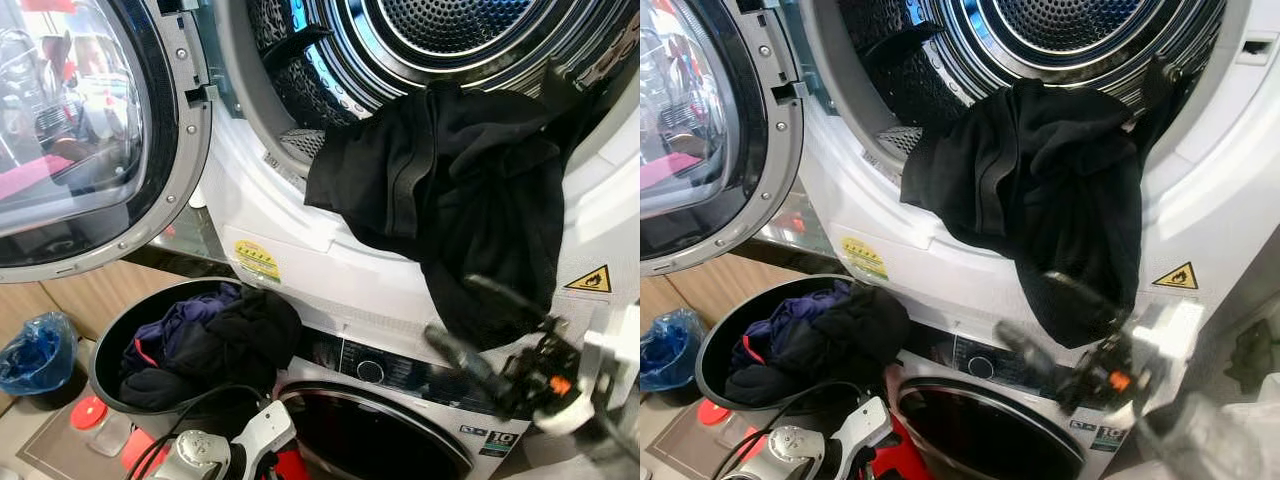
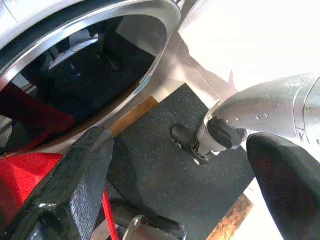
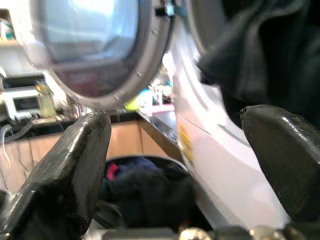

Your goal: Clothes washing

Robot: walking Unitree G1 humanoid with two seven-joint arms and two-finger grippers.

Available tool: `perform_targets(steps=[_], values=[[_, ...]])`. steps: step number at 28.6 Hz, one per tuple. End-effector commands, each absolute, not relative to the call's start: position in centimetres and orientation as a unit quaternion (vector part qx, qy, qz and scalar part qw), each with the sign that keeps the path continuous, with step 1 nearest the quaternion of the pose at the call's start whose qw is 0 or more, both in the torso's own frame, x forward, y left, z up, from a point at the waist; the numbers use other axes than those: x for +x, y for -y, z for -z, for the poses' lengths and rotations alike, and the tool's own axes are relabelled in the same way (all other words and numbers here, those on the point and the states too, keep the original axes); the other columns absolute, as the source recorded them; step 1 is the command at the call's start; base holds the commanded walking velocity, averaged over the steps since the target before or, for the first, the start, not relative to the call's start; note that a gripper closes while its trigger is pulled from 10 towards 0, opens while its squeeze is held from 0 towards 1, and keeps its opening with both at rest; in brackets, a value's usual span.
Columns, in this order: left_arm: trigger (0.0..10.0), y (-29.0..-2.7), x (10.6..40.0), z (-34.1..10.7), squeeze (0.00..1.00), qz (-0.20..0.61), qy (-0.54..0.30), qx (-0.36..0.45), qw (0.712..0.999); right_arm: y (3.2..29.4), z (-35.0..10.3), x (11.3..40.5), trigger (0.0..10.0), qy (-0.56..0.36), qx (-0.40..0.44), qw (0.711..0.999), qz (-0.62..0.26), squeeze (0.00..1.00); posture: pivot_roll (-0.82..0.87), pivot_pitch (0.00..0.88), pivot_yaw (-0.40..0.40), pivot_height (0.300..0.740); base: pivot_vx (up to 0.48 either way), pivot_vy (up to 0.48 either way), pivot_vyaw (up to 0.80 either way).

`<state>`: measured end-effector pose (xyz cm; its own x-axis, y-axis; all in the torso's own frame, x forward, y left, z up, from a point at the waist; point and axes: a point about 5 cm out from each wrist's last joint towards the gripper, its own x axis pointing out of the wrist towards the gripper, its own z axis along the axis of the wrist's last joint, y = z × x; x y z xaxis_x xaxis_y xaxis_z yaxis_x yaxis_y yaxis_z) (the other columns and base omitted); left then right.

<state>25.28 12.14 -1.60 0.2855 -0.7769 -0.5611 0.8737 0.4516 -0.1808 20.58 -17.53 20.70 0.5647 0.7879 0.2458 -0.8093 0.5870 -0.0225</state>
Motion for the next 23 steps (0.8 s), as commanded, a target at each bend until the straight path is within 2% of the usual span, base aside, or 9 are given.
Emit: perform_targets(steps=[1, 6, 8, 9, 11, 13, 16, 18, 23], values=[[10.0, -12.9, 25.0, 1.9, 0.00, 0.510, -0.309, 0.087, 0.798, 17.1, -20.9, 20.3, 10.0, 0.115, 0.053, 0.885, -0.447, 0.00, -0.04, 0.006, 0.084, 0.740, 0.000, 0.000, 0.00], [10.0, -13.0, 24.9, 2.0, 0.00, 0.500, -0.305, 0.084, 0.806, 17.1, -19.9, 20.6, 10.0, 0.104, 0.086, 0.931, -0.339, 0.00, -0.05, 0.024, 0.066, 0.740, 0.000, 0.000, 0.00], [10.0, -13.0, 24.8, 2.1, 0.00, 0.497, -0.306, 0.085, 0.808, 16.7, -18.6, 20.9, 10.0, 0.070, 0.084, 0.933, -0.342, 0.00, -0.03, 0.026, 0.054, 0.740, 0.000, 0.000, 0.00], [10.0, -12.8, 24.7, 2.3, 0.00, 0.494, -0.306, 0.083, 0.809, 15.8, -17.4, 21.3, 10.0, 0.049, 0.121, 0.919, -0.371, 0.00, -0.03, 0.018, 0.051, 0.740, 0.000, 0.000, 0.00], [10.0, -12.7, 24.7, 2.3, 0.00, 0.491, -0.306, 0.073, 0.812, 14.8, -16.9, 22.0, 10.0, 0.045, 0.109, 0.912, -0.393, 0.00, -0.03, 0.013, 0.055, 0.740, 0.000, 0.000, 0.00], [10.0, -12.7, 24.7, 2.3, 0.00, 0.493, -0.304, 0.075, 0.812, 14.7, -16.8, 23.1, 10.0, 0.055, 0.099, 0.923, -0.369, 0.00, -0.02, 0.022, 0.054, 0.740, 0.000, 0.000, 0.00], [10.0, -12.4, 24.7, 2.3, 0.00, 0.492, -0.298, 0.082, 0.814, 16.3, -16.4, 25.3, 10.0, 0.076, 0.096, 0.963, -0.242, 0.00, -0.01, 0.024, 0.045, 0.740, 0.000, 0.000, 0.00], [10.0, -12.3, 24.7, 2.3, 0.00, 0.488, -0.294, 0.075, 0.818, 17.5, -15.5, 25.0, 10.0, 0.080, 0.099, 0.974, -0.189, 0.00, 0.00, 0.024, 0.040, 0.740, 0.000, 0.000, 0.00], [10.0, -12.6, 24.3, 2.6, 0.00, 0.482, -0.298, 0.071, 0.821, 17.7, -14.6, 23.8, 10.0, 0.099, 0.078, 0.982, -0.139, 0.00, 0.01, 0.023, 0.028, 0.740, 0.000, 0.000, 0.00]])
